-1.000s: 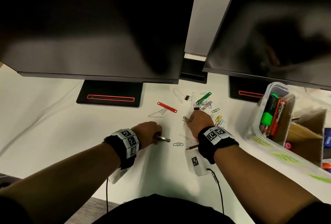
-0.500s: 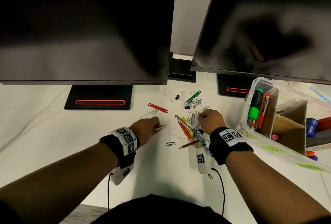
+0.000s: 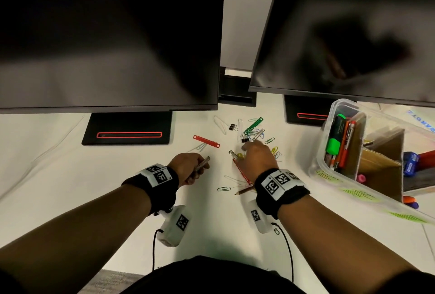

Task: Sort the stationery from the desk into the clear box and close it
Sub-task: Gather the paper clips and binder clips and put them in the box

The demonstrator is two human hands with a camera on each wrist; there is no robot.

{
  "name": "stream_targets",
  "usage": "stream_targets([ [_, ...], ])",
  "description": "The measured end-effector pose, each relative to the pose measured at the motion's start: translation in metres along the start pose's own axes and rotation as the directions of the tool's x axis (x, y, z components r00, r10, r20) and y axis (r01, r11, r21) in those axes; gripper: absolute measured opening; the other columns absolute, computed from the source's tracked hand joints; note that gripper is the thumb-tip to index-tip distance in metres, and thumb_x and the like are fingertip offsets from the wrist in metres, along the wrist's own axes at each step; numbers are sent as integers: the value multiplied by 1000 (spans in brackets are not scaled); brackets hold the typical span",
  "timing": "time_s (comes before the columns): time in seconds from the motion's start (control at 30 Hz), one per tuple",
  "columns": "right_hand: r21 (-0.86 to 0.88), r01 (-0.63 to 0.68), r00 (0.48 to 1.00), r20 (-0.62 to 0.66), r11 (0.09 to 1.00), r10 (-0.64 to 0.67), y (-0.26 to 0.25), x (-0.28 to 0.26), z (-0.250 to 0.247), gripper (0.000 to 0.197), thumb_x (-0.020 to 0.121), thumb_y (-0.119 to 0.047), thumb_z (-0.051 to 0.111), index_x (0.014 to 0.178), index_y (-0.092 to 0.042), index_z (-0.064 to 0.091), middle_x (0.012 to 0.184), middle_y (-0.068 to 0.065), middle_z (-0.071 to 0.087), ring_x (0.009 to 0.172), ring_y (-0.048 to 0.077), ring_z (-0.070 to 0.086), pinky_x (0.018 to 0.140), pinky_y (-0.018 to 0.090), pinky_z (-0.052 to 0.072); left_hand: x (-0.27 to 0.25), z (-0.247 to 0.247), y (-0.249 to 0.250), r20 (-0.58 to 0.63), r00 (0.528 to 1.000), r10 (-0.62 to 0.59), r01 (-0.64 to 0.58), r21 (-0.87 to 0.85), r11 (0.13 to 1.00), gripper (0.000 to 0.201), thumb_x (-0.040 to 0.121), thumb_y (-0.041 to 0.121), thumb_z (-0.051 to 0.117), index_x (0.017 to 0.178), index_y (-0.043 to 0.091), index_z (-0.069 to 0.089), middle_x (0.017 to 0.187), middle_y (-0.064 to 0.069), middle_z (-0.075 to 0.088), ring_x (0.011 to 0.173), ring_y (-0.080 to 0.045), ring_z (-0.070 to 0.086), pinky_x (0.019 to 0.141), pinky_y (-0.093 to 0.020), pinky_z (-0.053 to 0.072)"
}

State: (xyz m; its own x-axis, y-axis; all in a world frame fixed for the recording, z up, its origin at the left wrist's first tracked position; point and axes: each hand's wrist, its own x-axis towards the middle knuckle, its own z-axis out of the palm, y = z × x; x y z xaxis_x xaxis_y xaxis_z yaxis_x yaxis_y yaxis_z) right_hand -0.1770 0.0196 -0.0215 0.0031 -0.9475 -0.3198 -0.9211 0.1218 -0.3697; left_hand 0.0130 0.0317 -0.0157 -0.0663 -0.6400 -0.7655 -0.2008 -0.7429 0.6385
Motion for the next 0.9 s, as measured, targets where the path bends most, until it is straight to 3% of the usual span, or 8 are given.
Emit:
stream_targets([
  [0.13, -192, 15, 990, 144, 981, 12, -9, 2, 17, 34, 90, -24, 57, 117, -4, 54, 123, 16, 54, 116, 32, 50, 93, 37, 44, 3, 0, 0, 71, 997, 9, -15, 73, 997, 23, 94, 34, 48, 96, 13, 58, 66, -1, 47, 52, -11, 37, 46, -20, 28],
  [0.23, -221, 44, 988, 155, 974, -9, -10, 5, 19, 26, 92, -16, 52, 114, -2, 56, 120, 18, 58, 113, 33, 54, 91, 35, 45, 11, -4, -3, 79, 988, 133, -152, 330, 932, 40, 97, 23, 45, 136, 23, 34, 73, -1, 57, 57, -13, 42, 51, -21, 35],
  [0.33, -268, 88, 987, 154, 959, -48, -8, 4, 19, 26, 94, -12, 47, 116, 0, 55, 121, 18, 58, 112, 33, 54, 90, 35, 44, 14, -6, 0, 71, 978, 196, -208, 383, 900, 58, 99, 9, 33, 148, 30, 10, 93, -5, 66, 63, -12, 51, 57, -20, 40],
  [0.47, -280, 135, 986, 132, 951, -102, -10, 0, 18, 25, 93, -6, 41, 112, -1, 55, 116, 16, 60, 109, 32, 55, 85, 36, 45, 21, -5, 11, 4, 945, 327, -300, 407, 863, 53, 96, 1, 29, 145, 20, 26, 109, -11, 63, 73, -15, 55, 63, -20, 43],
  [0.57, -214, 155, 983, 128, 964, -130, -12, -1, 16, 23, 91, -6, 42, 109, -5, 56, 109, 15, 64, 103, 32, 59, 80, 34, 46, 26, -6, 26, 61, 908, 414, -346, 668, 659, 32, 96, 5, 33, 121, 10, 51, 115, -10, 65, 87, -17, 57, 78, -23, 49],
  [0.7, 80, 28, 999, 40, 996, -31, -11, 12, 2, 29, 90, -9, 51, 119, -10, 56, 115, 12, 65, 107, 30, 59, 84, 28, 44, 27, -7, 45, 68, 899, 433, -261, 877, 404, 26, 98, 21, 35, 109, 11, 57, 110, -7, 66, 101, -25, 60, 88, -34, 48],
  [0.8, 150, -20, 1000, -2, 988, 21, -16, 32, -11, 29, 89, -3, 49, 117, -4, 59, 117, 18, 62, 107, 31, 58, 79, 25, 41, 30, -6, 50, 121, 876, 467, -246, 945, 217, 29, 93, 35, 48, 117, 21, 55, 119, 1, 56, 104, -21, 58, 83, -29, 46],
  [0.9, 162, -21, 1000, -12, 987, 24, -29, 53, -18, 26, 88, 3, 42, 110, 6, 56, 114, 25, 59, 103, 36, 57, 72, 27, 38, 39, -6, 45, 161, 912, 377, -238, 957, 167, 57, 86, 35, 63, 137, 26, 39, 133, 4, 42, 114, -21, 56, 92, -30, 47],
])
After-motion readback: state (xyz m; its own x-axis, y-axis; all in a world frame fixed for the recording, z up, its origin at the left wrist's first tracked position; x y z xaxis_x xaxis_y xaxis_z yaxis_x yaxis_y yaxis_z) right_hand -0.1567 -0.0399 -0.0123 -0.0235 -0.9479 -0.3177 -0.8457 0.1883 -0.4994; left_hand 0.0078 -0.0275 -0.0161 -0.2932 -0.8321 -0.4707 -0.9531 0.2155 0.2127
